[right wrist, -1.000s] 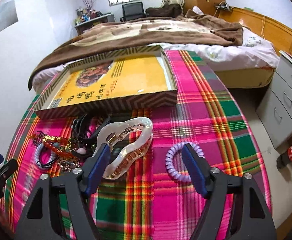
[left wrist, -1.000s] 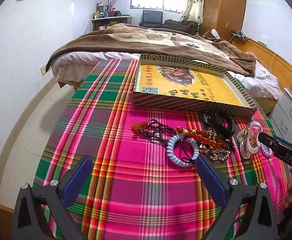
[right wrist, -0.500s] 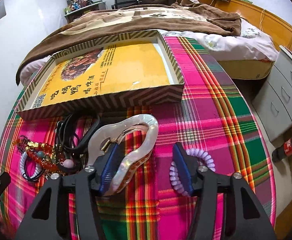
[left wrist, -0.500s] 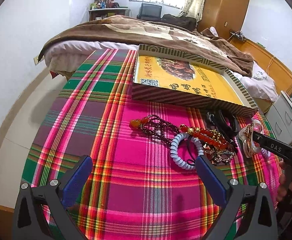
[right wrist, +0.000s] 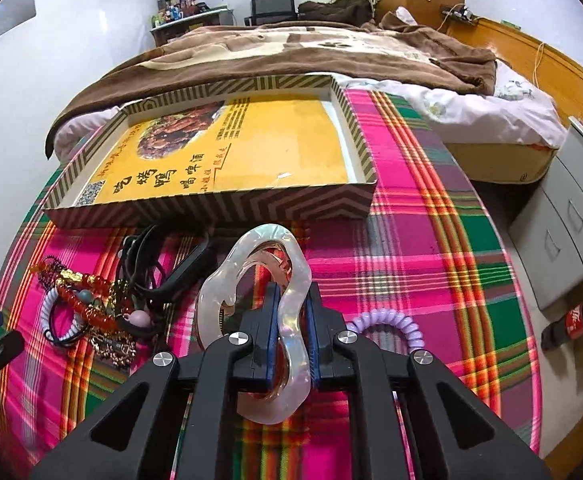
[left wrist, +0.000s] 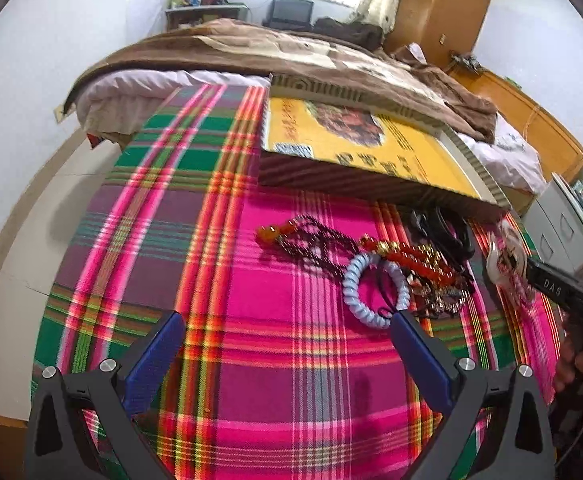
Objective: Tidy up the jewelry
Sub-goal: 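Grasp the clear hair claw clip with the right gripper, then grasp the light blue coiled bracelet with the left gripper while the right holds the clip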
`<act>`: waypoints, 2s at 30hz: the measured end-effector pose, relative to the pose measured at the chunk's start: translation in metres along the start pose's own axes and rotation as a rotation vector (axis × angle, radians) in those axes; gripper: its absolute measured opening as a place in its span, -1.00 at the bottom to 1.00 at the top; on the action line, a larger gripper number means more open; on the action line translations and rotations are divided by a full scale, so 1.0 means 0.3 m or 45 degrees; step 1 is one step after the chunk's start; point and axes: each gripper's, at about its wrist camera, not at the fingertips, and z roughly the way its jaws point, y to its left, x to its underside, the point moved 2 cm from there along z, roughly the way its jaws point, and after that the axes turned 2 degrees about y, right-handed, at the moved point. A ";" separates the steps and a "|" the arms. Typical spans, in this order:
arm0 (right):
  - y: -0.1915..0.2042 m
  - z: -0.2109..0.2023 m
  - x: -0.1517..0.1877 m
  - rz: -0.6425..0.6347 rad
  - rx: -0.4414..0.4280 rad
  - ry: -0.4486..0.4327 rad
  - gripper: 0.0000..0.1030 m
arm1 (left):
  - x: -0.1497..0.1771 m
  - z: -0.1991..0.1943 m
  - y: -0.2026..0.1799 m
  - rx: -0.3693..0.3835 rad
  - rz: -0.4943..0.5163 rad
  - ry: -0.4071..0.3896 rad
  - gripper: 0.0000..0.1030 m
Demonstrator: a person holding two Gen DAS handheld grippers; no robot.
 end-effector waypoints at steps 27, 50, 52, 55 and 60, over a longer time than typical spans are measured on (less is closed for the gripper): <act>-0.062 -0.139 0.060 0.046 -0.123 -0.130 -0.76 | -0.056 0.099 -0.043 -0.150 0.028 0.106 0.76; -0.049 -0.146 0.065 0.039 -0.146 -0.134 -0.76 | -0.053 0.052 -0.098 -0.102 0.079 0.038 -0.75; -0.045 -0.151 0.067 0.036 -0.149 -0.139 -0.76 | -0.048 0.031 -0.098 -0.094 0.079 0.022 -0.78; -0.038 -0.156 0.073 0.034 -0.152 -0.140 -0.76 | -0.033 0.010 -0.083 -0.088 0.066 0.020 -0.78; -0.029 -0.166 0.076 0.026 -0.153 -0.147 -0.76 | -0.017 -0.050 -0.062 -0.072 0.044 -0.023 -0.78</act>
